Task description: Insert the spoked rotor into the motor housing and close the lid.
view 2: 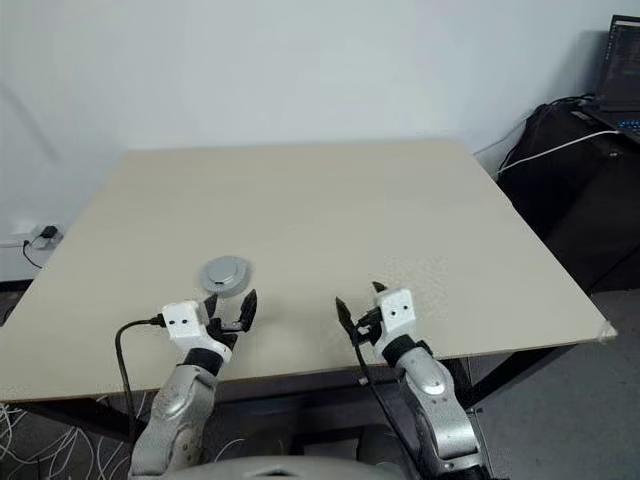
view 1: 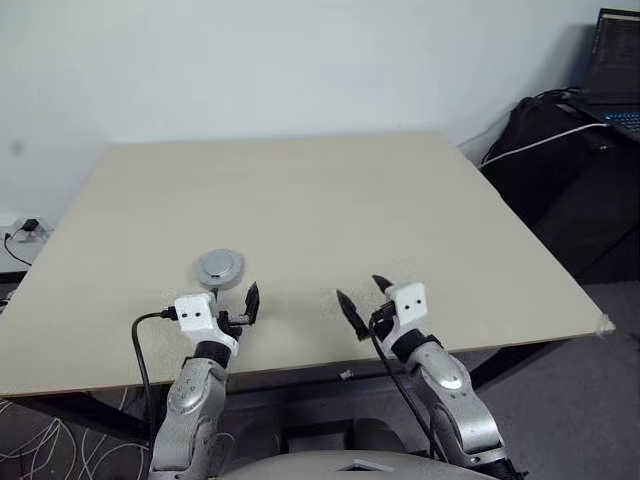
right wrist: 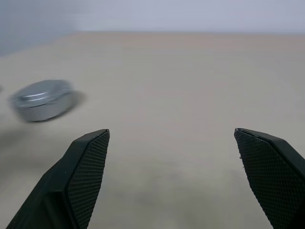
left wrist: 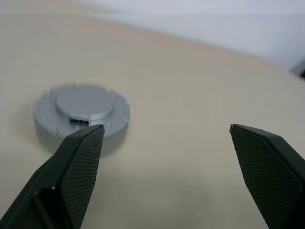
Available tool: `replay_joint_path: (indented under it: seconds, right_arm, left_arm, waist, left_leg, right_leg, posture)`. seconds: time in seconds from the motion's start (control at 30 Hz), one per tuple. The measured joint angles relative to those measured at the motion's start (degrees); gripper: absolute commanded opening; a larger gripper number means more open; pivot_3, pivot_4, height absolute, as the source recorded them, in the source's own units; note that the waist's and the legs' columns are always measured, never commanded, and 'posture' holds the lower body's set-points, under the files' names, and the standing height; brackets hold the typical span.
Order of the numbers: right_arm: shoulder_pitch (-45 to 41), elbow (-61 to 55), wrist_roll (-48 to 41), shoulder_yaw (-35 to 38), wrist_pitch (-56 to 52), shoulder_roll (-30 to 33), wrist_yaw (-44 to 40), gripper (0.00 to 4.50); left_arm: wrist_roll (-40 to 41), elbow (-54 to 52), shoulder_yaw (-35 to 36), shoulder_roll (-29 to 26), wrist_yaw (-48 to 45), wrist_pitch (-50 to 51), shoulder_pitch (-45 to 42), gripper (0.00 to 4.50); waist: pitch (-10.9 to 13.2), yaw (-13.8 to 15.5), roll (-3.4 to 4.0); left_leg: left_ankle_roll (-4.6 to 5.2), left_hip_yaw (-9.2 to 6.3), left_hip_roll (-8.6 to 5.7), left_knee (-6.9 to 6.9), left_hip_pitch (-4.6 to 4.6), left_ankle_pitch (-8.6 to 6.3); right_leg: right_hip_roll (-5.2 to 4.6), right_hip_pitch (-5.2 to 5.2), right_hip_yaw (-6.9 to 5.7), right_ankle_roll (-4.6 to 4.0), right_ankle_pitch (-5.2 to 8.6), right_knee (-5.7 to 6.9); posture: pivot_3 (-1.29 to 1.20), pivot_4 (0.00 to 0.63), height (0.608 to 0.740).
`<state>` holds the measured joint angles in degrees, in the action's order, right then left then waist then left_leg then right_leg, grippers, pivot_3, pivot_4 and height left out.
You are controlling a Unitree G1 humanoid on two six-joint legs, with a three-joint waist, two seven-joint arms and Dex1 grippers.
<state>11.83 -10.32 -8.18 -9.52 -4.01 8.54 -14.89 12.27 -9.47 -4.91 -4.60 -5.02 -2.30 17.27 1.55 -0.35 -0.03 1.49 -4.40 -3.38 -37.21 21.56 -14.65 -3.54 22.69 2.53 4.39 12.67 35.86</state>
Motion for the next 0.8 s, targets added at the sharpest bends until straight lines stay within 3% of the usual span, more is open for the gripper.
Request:
replay_joint_path:
  seconds: [0.37, 0.8]
  right_arm:
    - [8.2, 0.7, 5.3, 1.6, 7.8, 1.2, 2.7, 4.50]
    - [7.7, 0.7, 5.4, 2.6, 7.7, -2.3, 4.6, 4.50]
  left_arm:
    - [-9.4, 4.6, -0.7, -0.1, -0.3, -10.5, 2.5, 4.47]
    - [-10.0, 4.8, -0.1, 1.0, 0.0, -10.8, 3.5, 4.47]
  waist:
    - [0.1, 0.2, 0.30]
    - [0.2, 0.3, 0.33]
  left_leg:
    - [0.01, -0.02, 0.06, -0.01, 0.02, -0.01]
    - [0.02, -0.04, 0.06, -0.02, 0.04, -0.01]
  right_leg:
    - [-0.08, 0.00, -0.05, 0.02, 0.05, 0.07]
    - [-0.08, 0.00, -0.10, 0.02, 0.07, 0.06]
  posture:
    - [0.00, 0.000, 0.740]
    - [0.00, 0.000, 0.740]
